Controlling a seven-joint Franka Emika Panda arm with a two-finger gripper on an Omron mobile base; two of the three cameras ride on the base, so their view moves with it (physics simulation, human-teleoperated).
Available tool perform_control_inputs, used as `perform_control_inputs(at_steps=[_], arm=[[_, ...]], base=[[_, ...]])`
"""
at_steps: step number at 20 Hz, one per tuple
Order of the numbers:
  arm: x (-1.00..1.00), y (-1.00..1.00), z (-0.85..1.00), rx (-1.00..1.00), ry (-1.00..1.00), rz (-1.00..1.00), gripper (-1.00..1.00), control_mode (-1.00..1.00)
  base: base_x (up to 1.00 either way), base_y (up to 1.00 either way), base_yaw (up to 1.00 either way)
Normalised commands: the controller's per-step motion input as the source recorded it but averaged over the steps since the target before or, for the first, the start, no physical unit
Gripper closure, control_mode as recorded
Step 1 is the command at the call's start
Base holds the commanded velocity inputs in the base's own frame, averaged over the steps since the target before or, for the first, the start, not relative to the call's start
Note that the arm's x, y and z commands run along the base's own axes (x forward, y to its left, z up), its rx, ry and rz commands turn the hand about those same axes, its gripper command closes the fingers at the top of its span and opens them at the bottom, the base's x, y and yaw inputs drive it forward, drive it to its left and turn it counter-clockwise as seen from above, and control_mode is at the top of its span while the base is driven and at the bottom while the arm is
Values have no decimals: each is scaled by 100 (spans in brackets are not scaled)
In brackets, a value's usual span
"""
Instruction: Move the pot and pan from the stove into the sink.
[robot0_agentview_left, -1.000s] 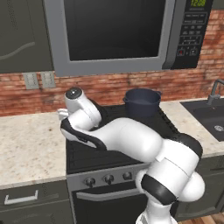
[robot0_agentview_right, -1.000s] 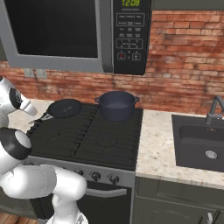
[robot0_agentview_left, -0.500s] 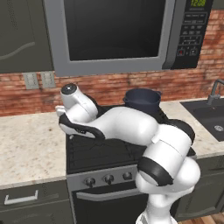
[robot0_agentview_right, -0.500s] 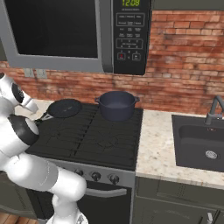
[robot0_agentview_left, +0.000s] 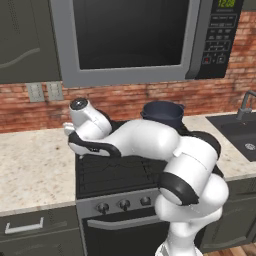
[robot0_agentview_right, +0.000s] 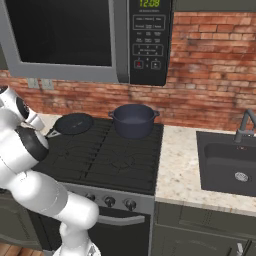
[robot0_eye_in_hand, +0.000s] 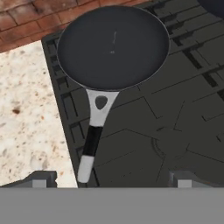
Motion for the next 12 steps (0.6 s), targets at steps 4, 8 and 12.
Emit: perform_control_inputs(at_steps=[4,8,12], arm=[[12,0,-29,6,0,0,-100,-100],[19,0,-28,4,0,0,-100,-100],[26,0,-27,2,-1,0,-100,-100]], base=[[0,0,0],[0,0,0],[0,0,0]])
